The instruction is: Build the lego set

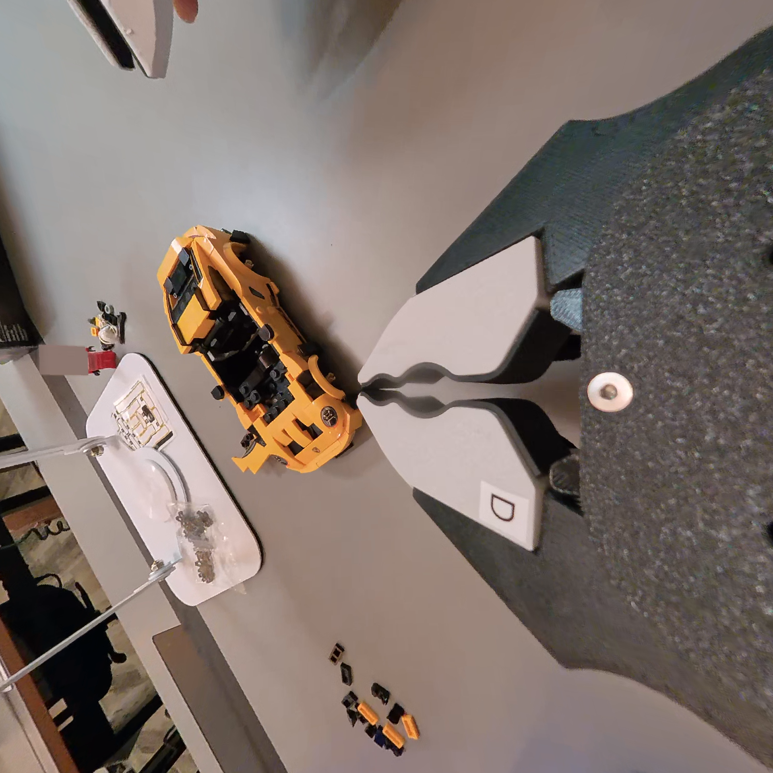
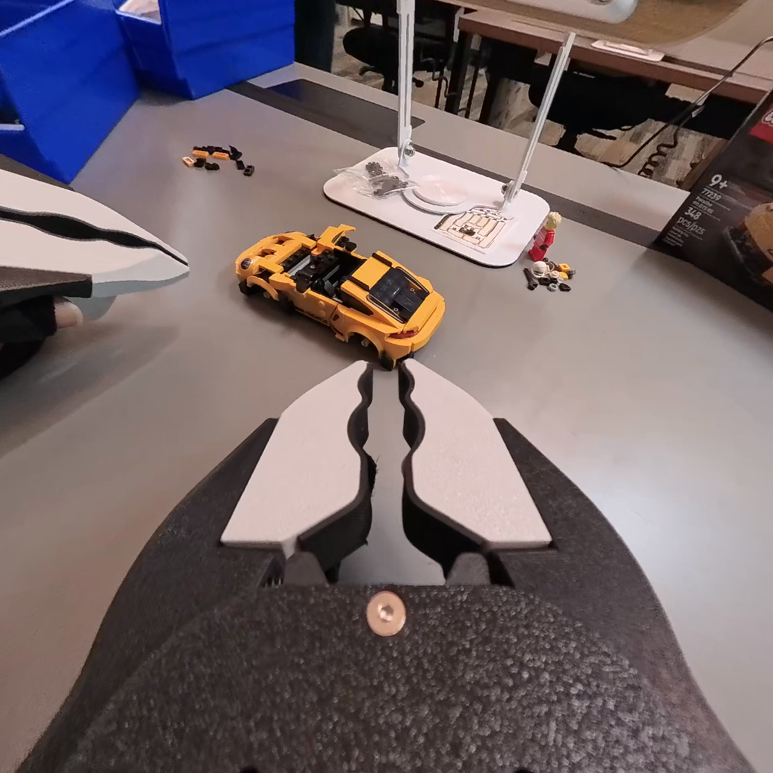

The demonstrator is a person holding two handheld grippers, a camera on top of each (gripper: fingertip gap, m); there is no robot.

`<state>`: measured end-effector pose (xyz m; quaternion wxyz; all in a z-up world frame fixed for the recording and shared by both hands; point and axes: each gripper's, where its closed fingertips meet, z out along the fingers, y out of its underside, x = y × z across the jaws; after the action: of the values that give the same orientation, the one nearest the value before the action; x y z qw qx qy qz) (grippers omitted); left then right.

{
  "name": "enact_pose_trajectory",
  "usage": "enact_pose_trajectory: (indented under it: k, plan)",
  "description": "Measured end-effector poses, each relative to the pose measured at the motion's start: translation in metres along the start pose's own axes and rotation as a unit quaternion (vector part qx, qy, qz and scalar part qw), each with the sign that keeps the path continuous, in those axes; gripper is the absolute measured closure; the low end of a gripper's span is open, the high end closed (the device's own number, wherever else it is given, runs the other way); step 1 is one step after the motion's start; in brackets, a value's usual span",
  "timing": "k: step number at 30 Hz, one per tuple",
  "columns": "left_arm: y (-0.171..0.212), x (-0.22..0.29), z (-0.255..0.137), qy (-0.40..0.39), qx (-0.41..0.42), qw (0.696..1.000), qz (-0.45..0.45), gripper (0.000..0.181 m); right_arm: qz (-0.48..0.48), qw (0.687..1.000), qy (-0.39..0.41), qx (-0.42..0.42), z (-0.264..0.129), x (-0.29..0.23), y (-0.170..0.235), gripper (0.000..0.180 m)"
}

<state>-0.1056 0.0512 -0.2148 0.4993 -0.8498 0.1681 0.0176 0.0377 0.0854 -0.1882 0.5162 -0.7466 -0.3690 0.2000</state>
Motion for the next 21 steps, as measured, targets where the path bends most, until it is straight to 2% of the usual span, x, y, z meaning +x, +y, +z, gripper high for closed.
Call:
enact_pose_trajectory:
  k: [4, 5, 8, 13, 21]
  plan:
    - [-0.001, 0.001, -0.001, -0.006, 0.005, 1.0, 0.013, 0.181, -0.011, 1.0, -0.01, 0.011, 0.0, -0.004, -0.003, 0.161]
    - [0.0, 0.002, 0.001, -0.001, 0.001, 1.0, 0.013, 0.156, -0.013, 1.0, -0.012, 0.012, 0.0, -0.005, -0.003, 0.158]
    - [0.007, 0.009, 0.006, 0.021, -0.027, 0.999, 0.02, 0.127, -0.016, 0.999, -0.025, 0.017, 0.0, -0.009, -0.004, 0.151]
    - [0.006, 0.01, 0.005, 0.019, -0.023, 0.999, 0.027, 0.121, -0.036, 0.998, -0.043, 0.016, 0.0, -0.017, -0.004, 0.133]
    - [-0.015, 0.005, -0.019, 0.053, 0.004, 0.998, 0.032, 0.13, -0.083, 0.993, -0.079, 0.018, -0.013, -0.027, -0.023, 0.119]
